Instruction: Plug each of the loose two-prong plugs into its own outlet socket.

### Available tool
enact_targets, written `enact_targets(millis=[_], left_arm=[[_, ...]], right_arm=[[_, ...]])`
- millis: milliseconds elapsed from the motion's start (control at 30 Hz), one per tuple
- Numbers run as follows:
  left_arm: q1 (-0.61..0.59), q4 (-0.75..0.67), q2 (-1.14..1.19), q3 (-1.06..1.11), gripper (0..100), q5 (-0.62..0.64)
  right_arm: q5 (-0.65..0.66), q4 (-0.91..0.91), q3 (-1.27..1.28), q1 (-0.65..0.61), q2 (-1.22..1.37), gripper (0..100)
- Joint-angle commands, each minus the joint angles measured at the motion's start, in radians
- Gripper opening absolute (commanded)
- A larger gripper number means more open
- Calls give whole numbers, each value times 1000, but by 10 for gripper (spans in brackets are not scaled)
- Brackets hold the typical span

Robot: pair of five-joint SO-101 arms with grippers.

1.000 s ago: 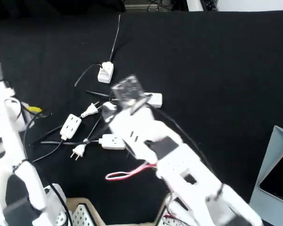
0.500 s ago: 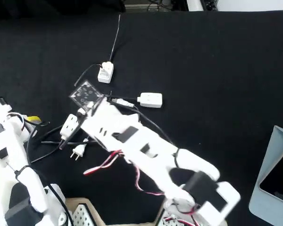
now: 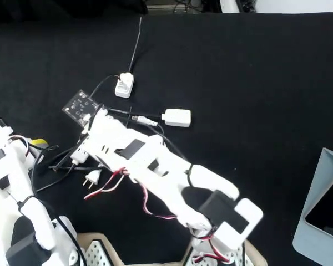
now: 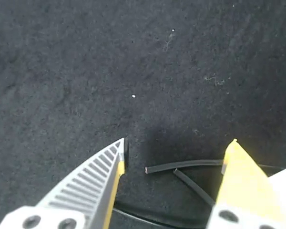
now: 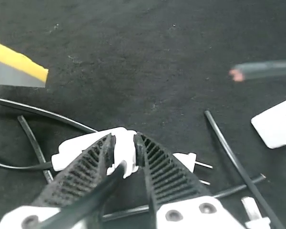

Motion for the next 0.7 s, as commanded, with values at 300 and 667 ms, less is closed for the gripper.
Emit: enact_targets(millis=[300,667], left_arm=[[-5,-14,-28,1,321,6],[-5,-14,-28,2,321,5]], right_arm=[[26,3,-84,-23,44,11],[26,95,-128,-23,81,11]])
